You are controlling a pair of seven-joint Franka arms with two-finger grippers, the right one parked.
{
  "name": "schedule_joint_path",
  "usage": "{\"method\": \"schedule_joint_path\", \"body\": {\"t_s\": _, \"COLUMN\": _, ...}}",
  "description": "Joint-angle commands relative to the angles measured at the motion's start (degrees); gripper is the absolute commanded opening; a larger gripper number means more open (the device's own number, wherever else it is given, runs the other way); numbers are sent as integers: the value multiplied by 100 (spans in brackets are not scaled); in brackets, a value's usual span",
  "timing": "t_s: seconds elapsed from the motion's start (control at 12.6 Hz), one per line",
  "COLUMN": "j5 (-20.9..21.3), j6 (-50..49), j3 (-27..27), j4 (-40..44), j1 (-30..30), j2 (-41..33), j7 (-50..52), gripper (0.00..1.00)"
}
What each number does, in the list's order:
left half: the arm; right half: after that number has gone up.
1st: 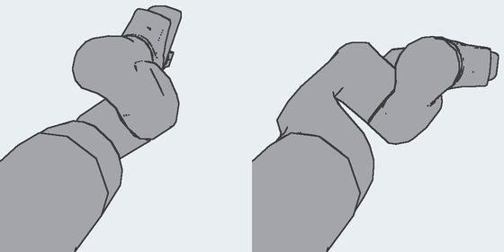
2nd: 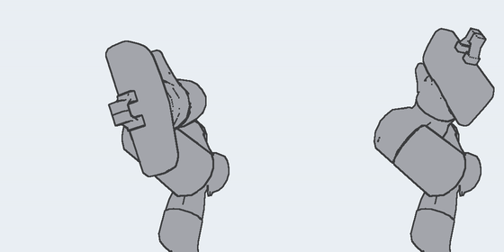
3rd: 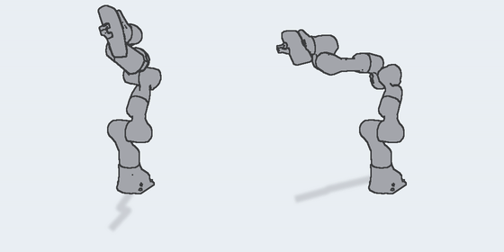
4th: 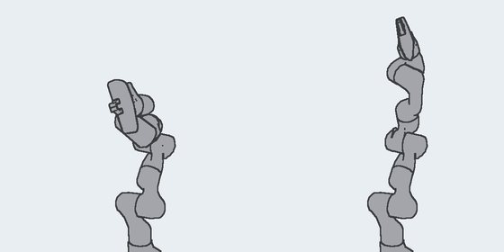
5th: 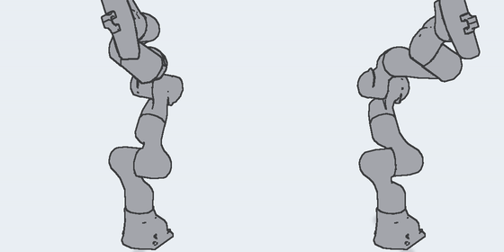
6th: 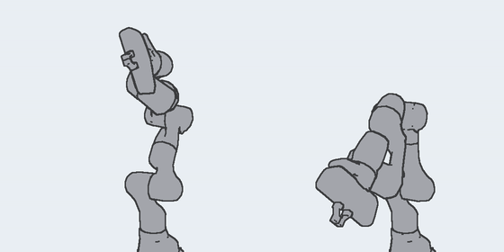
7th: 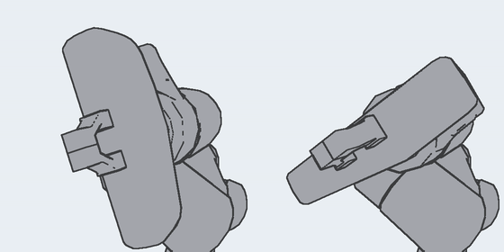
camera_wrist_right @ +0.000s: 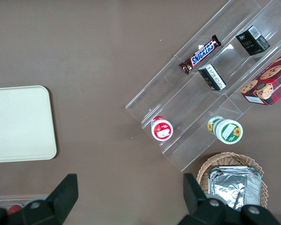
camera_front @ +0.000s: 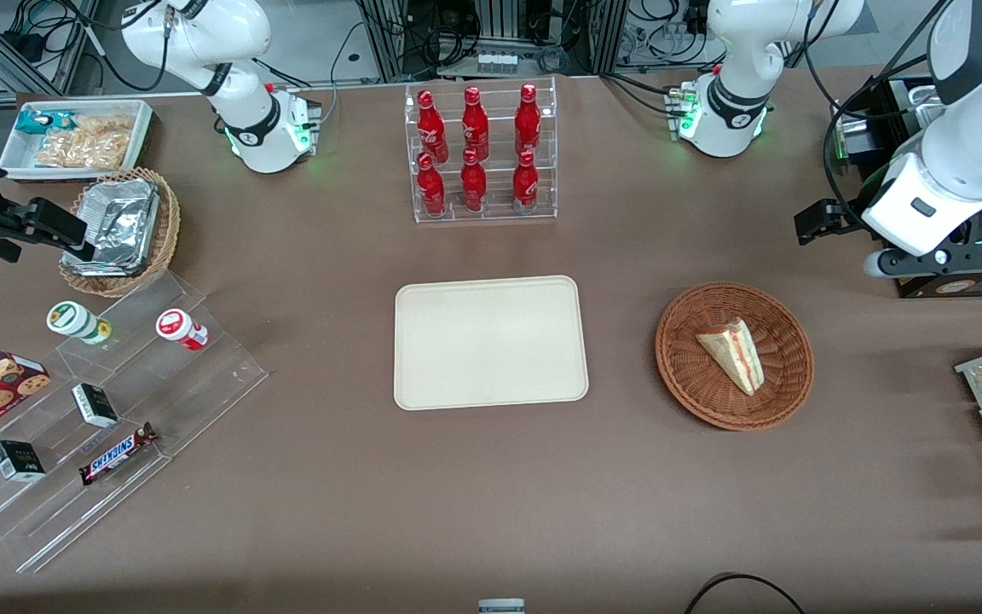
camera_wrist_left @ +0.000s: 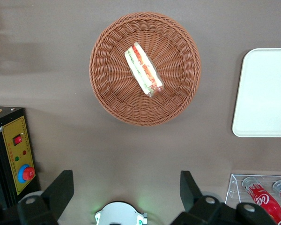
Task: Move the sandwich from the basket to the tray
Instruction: 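Move the left gripper over the wicker basket toward the sandwich, then lower the left gripper and grasp the wrapped sandwich upright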
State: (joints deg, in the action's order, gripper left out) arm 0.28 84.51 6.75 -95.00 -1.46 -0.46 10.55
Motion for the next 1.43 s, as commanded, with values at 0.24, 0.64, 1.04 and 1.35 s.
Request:
{"method": "schedule_joint_path", "body": {"t_s": 0.24, "j5": 34, "j6": 153, "j3": -42, "j4": -150, "j1": -100, "j2": 151, "j7": -44, "gripper": 100}}
{"method": "schedule_joint_path", "body": {"t_s": 0.64, "j5": 42, "j6": 1381, "j3": -42, "j4": -1238, "j1": -100, "j2": 231, "j7": 17, "gripper": 100}}
{"method": "schedule_joint_path", "body": {"t_s": 1.04, "j5": 42, "j6": 3235, "j3": -33, "j4": -2618, "j1": -109, "j2": 239, "j7": 359, "gripper": 100}}
{"method": "schedule_joint_path", "body": {"t_s": 1.35, "j5": 42, "j6": 4326, "j3": -33, "j4": -3226, "j1": -187, "j2": 292, "j7": 1166, "gripper": 100}}
